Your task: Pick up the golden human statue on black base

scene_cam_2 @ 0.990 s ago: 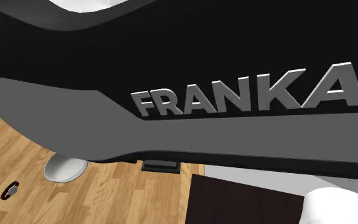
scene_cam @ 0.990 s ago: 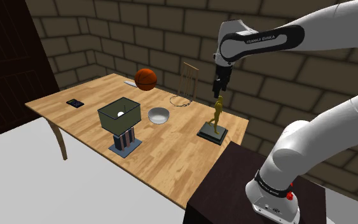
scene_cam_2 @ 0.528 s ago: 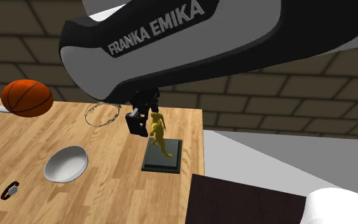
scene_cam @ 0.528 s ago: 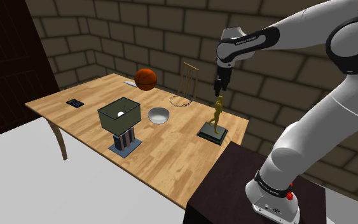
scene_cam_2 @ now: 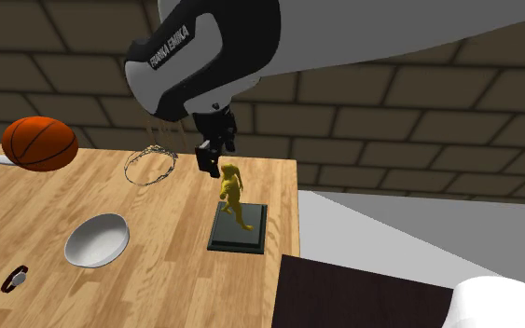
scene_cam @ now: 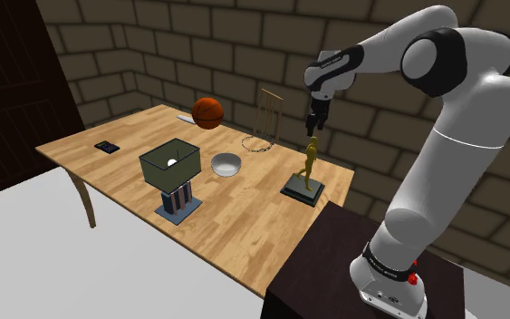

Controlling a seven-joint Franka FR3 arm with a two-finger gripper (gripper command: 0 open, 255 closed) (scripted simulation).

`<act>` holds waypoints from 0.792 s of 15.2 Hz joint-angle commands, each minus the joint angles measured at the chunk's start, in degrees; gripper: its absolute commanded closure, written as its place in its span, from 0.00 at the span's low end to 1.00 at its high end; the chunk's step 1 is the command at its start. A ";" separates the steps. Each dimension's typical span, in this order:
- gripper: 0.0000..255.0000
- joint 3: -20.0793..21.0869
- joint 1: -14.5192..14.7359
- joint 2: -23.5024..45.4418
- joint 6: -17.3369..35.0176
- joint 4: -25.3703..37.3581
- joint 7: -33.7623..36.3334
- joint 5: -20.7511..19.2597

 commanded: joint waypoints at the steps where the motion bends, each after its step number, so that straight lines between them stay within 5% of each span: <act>1: 0.00 -0.96 -1.45 4.85 0.43 3.50 -3.10 3.11; 11: 0.00 -0.54 -2.28 8.61 5.68 1.49 -4.70 5.37; 12: 1.00 -0.53 -2.27 8.65 5.72 1.48 -4.70 5.39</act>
